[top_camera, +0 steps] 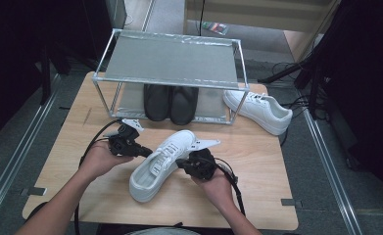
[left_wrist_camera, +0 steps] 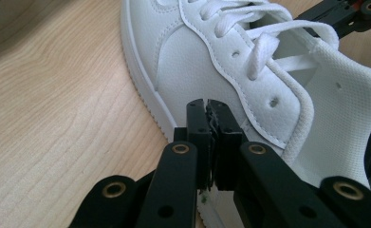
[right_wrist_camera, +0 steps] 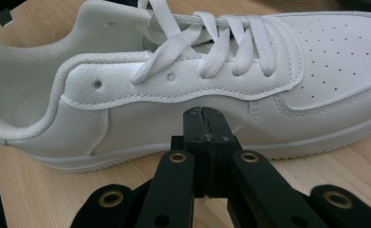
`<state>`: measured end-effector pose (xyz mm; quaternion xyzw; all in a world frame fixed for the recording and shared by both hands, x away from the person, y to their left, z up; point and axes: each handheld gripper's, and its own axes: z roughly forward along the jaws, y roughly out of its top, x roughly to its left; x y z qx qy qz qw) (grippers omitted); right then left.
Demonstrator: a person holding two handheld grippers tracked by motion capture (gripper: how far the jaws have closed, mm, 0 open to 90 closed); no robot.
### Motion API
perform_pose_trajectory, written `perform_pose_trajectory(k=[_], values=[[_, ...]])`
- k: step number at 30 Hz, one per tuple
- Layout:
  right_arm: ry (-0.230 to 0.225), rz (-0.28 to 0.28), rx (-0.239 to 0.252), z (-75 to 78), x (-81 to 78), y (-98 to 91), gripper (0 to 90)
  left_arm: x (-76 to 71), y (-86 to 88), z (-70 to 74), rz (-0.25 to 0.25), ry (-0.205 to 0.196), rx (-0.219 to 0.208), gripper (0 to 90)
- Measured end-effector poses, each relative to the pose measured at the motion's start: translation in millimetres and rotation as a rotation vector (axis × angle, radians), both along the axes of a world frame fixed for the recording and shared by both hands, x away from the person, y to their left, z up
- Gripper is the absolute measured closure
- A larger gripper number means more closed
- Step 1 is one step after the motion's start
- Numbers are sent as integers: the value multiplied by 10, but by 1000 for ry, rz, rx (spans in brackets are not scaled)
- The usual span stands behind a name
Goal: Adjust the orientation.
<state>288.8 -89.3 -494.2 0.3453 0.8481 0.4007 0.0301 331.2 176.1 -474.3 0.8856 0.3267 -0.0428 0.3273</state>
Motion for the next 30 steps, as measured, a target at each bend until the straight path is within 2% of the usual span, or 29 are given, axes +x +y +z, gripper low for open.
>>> perform_pose_trajectory(k=[3,7,30], values=[[5,9,6,-5,21,1,900,-11,-10,-9,13,11,-10,900],[9,16,4,-7,40,20,900,-33,-24,-7,19,9,-3,900],[4,69,-7,-3,159,173,900,-231,109,-24,60,35,-17,900]])
